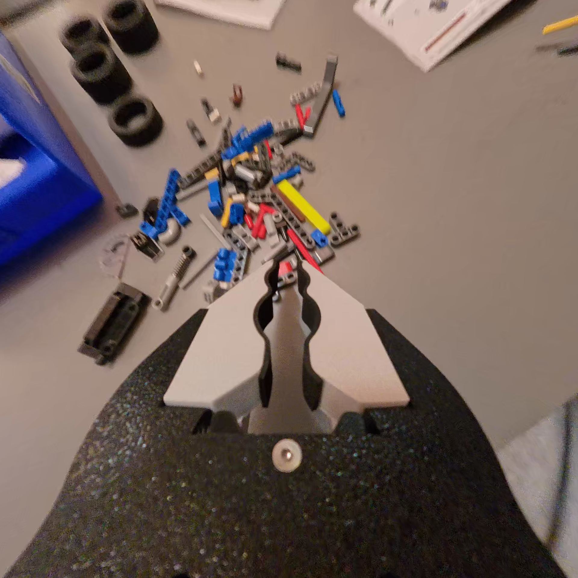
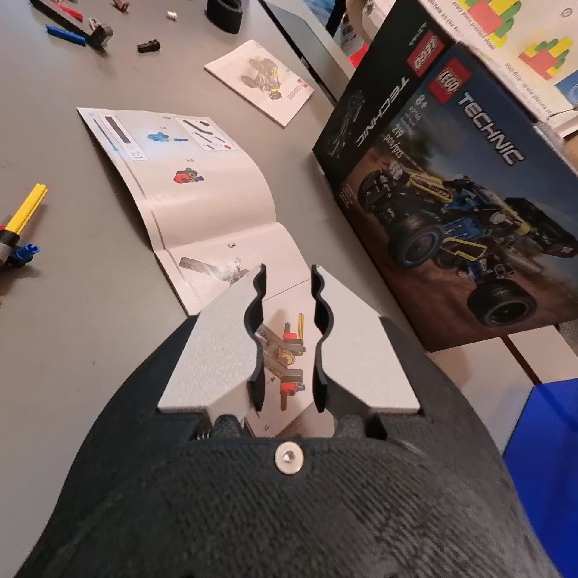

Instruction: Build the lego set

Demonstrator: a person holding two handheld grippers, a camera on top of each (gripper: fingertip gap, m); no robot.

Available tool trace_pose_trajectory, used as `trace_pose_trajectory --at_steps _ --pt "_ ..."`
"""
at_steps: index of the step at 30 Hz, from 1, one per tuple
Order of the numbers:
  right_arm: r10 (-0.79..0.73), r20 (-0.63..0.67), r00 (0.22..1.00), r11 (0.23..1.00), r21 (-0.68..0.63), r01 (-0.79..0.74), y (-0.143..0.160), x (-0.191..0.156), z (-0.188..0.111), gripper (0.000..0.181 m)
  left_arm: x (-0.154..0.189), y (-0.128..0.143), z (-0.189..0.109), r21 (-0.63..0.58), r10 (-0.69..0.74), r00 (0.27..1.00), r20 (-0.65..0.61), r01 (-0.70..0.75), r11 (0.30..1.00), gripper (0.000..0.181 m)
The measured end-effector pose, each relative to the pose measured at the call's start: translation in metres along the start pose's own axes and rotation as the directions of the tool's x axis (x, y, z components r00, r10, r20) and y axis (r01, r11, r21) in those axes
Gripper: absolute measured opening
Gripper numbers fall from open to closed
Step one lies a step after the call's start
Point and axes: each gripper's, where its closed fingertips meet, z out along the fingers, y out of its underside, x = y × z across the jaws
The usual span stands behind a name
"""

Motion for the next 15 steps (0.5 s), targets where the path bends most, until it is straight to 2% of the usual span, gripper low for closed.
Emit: trace_pose_trajectory --at_steps 1,8,11,15 --pt "0.0 0.005 1.0 1.0 -0.009 0.0 0.002 -0.001 0.001 0.027 -0.003 -0.008 0.001 0.05 0.01 1.0 0.023 -0.011 0.999 0.008" --pt "0.002 0.061 0.998 1.0 0.0 -0.002 -0.004 -0.011 0.0 0.023 -0.035 -0.041 0.003 0.26 -0.161 0.979 0.126 0.124 0.958 0.012" --pt "-0.015 0.083 0.996 1.0 -0.005 0.015 -0.006 -0.018 0.001 0.015 -0.044 -0.042 0.003 0.256 -0.176 0.971 0.165 0.13 0.958 0.009" --pt "-0.03 0.084 0.996 0.999 -0.029 0.033 -0.003 -0.022 0.005 0.014 -0.049 -0.036 0.008 0.221 -0.178 0.965 0.192 0.134 0.966 0.007"
